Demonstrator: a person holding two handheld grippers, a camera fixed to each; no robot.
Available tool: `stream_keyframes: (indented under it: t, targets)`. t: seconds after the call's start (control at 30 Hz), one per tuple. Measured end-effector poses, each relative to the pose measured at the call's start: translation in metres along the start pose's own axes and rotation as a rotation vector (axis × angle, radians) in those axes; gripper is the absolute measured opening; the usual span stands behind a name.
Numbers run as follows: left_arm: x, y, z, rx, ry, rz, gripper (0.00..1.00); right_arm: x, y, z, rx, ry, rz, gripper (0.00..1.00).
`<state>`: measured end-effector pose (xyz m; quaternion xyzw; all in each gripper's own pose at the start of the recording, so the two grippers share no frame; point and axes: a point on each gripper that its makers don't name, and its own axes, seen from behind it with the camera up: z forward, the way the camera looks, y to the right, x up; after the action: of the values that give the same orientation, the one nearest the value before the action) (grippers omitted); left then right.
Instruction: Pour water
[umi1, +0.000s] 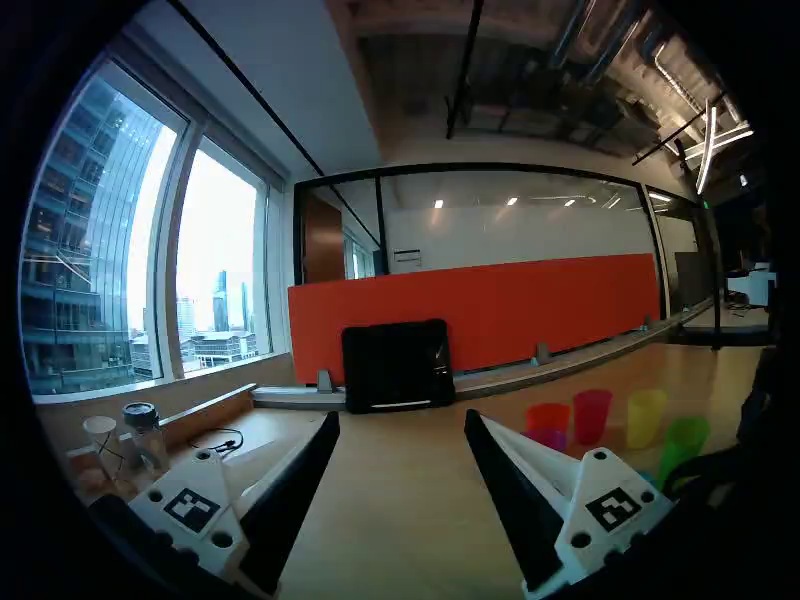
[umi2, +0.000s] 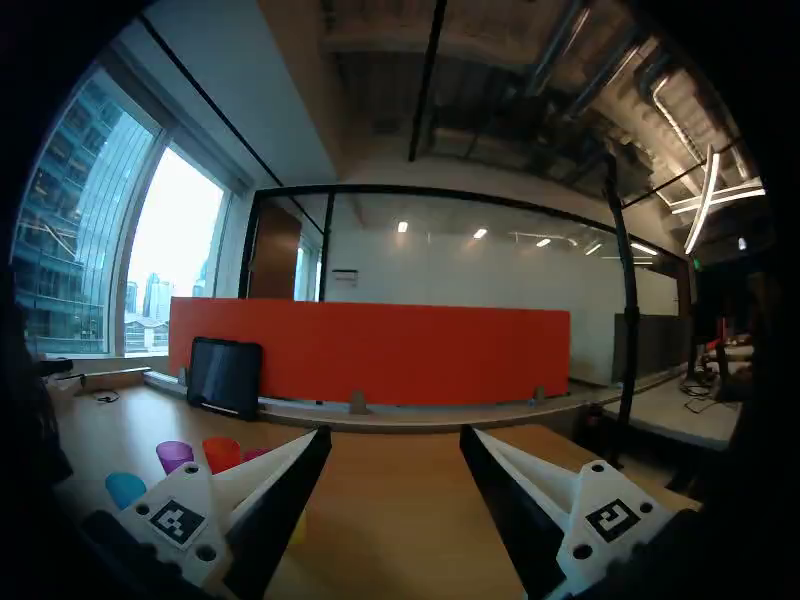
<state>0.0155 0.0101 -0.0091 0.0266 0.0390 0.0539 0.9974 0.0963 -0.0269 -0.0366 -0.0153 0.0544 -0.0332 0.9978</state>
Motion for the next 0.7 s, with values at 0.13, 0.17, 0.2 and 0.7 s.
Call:
stream_keyframes:
  t: [0.13,0.17,0.2,0.7]
  targets:
    - [-0.01,-0.002,-0.001,0.005,-0.012,-0.007,0.93,-0.004,-0.003,-0.001,0.003,-0.012,0.007,1.0]
    - [-0.013,-0.002,-0.001,0.006,-0.016,-0.01,0.93,-0.005,-0.004,-0.001,0.004,-0.014,0.009,1.0]
    - [-0.015,-0.003,-0.001,0.007,-0.019,-0.012,0.93,-0.006,-0.005,-0.001,0.005,-0.016,0.012,1.0]
    - [-0.041,-0.006,0.002,-0.002,-0.046,-0.047,0.93,0.001,-0.011,-0.004,0.009,-0.013,0.027,1.0]
